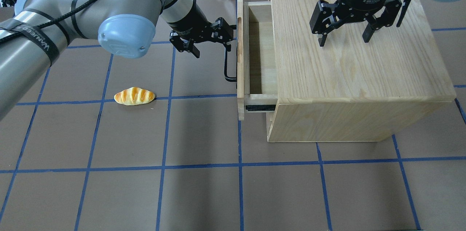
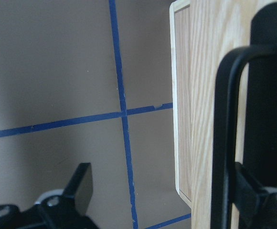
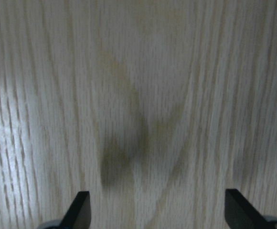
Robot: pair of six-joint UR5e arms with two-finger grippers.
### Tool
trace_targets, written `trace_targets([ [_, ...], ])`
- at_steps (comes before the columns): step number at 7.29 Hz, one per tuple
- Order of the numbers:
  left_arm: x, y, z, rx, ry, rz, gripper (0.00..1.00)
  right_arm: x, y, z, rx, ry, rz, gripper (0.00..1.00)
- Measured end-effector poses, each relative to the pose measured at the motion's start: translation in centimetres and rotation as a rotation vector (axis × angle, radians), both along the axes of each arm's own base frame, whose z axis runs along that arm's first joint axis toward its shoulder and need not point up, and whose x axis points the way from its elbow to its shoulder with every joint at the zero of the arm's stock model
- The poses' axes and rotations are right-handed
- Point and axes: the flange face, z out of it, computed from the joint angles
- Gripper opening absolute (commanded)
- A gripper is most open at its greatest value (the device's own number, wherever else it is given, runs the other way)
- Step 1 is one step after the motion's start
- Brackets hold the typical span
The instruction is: Open upper drawer
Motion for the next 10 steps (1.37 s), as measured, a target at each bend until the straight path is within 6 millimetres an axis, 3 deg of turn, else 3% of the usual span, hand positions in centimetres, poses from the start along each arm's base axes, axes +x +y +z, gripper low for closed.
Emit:
trace_targets([
  [6, 9.2, -1.5, 0.5, 0.008, -0.11, 0.062, 1.0, 0.0, 0.0, 0.0, 0.0, 0.0, 0.0, 1.0],
  [8, 10.3, -0.4, 3.9, 0.023, -0.201, 0.07, 1.0, 0.0, 0.0, 0.0, 0.001, 0.0, 0.0, 1.0],
  [10, 9.9, 2.6, 10.0, 0.003, -0.242, 0.061, 1.0, 0.0, 0.0, -0.1, 0.001, 0.0, 0.0, 1.0],
])
